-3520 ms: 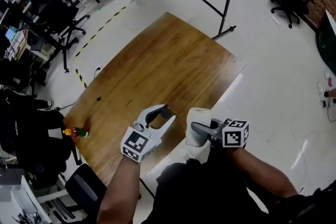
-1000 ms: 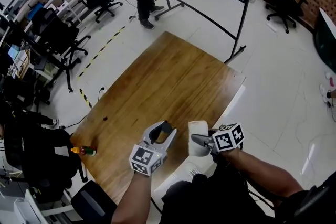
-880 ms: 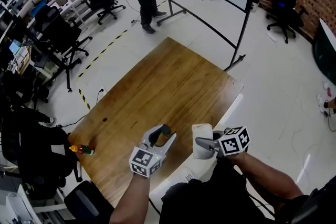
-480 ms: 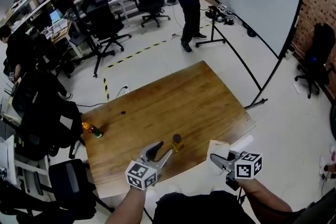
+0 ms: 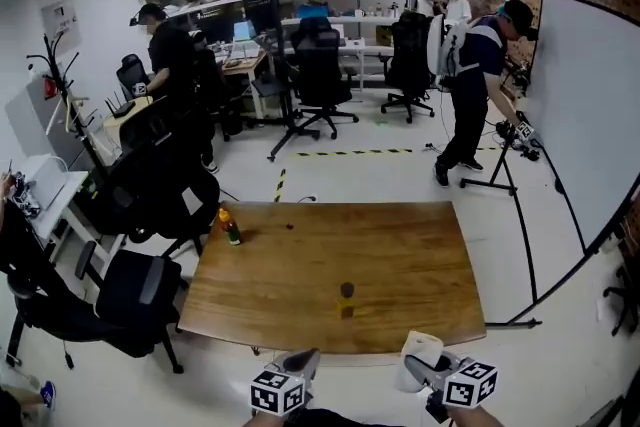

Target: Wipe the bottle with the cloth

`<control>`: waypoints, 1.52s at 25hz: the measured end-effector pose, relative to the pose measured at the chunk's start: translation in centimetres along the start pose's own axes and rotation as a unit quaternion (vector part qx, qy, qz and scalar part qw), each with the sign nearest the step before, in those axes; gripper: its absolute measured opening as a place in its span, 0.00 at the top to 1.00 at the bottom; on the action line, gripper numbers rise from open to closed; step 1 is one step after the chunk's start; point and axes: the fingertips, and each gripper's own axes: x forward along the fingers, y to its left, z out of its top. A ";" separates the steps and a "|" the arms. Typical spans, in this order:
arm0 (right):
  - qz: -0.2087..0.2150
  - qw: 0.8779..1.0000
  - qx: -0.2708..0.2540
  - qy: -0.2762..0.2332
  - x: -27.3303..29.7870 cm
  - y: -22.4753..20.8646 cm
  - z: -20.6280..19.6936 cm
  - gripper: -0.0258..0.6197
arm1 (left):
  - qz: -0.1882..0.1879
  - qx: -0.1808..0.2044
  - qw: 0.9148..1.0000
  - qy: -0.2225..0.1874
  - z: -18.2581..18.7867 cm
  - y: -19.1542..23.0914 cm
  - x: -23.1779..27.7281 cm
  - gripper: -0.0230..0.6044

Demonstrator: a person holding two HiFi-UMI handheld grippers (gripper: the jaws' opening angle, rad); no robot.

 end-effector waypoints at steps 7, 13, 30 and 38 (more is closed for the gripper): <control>0.035 0.998 -0.048 0.024 -2.8 2.9 -2.6 0.85 | 0.016 -0.043 0.998 -0.040 -2.1 -4.3 -4.8 0.94; 0.031 0.998 -0.041 0.031 -3.9 2.7 -2.6 0.85 | 0.021 -0.029 0.999 -0.033 -1.3 -5.4 -5.7 0.94; -0.049 0.999 -0.008 -0.019 -3.2 9.7 -6.8 0.85 | -0.065 0.042 0.997 0.009 -2.0 -3.7 -9.1 0.94; -0.045 0.999 -0.006 0.013 -3.8 10.0 -8.5 0.85 | -0.045 0.020 0.999 0.003 -2.1 -3.6 -10.2 0.94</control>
